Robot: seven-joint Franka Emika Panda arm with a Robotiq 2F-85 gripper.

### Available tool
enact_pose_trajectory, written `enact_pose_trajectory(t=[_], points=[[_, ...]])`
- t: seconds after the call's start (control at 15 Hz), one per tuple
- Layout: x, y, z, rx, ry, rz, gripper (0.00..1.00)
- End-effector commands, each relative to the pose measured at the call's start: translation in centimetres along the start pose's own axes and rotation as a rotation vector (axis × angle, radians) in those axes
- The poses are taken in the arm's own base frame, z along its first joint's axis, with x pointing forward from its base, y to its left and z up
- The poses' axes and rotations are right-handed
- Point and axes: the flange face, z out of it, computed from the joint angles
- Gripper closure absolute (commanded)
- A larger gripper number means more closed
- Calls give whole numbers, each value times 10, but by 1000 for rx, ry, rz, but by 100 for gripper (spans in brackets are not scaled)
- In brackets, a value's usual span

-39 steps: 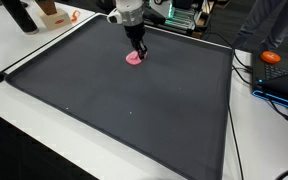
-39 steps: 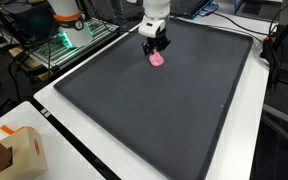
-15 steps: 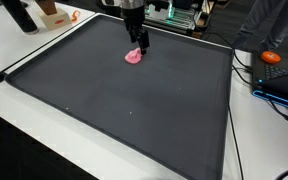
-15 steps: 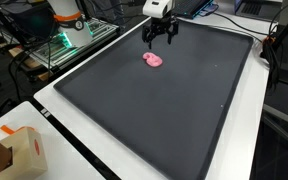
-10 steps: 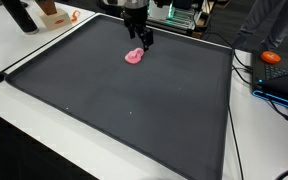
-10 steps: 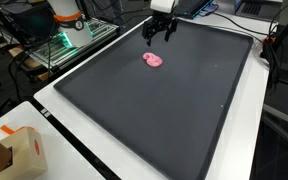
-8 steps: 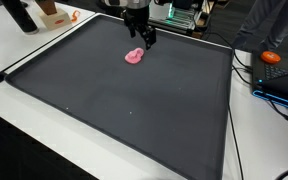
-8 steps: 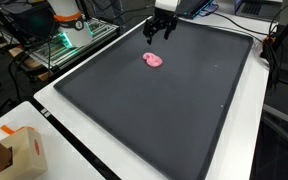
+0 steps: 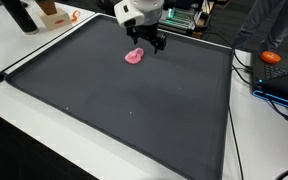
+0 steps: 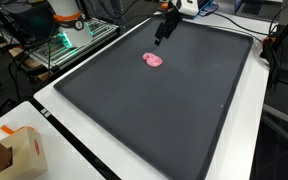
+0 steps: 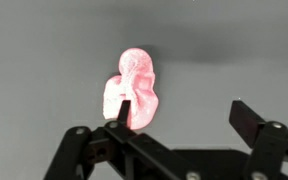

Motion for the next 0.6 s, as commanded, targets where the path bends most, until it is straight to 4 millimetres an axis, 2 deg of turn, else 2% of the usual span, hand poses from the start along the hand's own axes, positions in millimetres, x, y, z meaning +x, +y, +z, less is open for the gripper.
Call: enact_pose_trajectory(t=[0.0, 0.27, 0.53], points=[[19, -19, 14, -96, -19, -170, 0], [31, -30, 23, -173, -33, -332, 0], [38, -34, 30, -197, -108, -410, 0]])
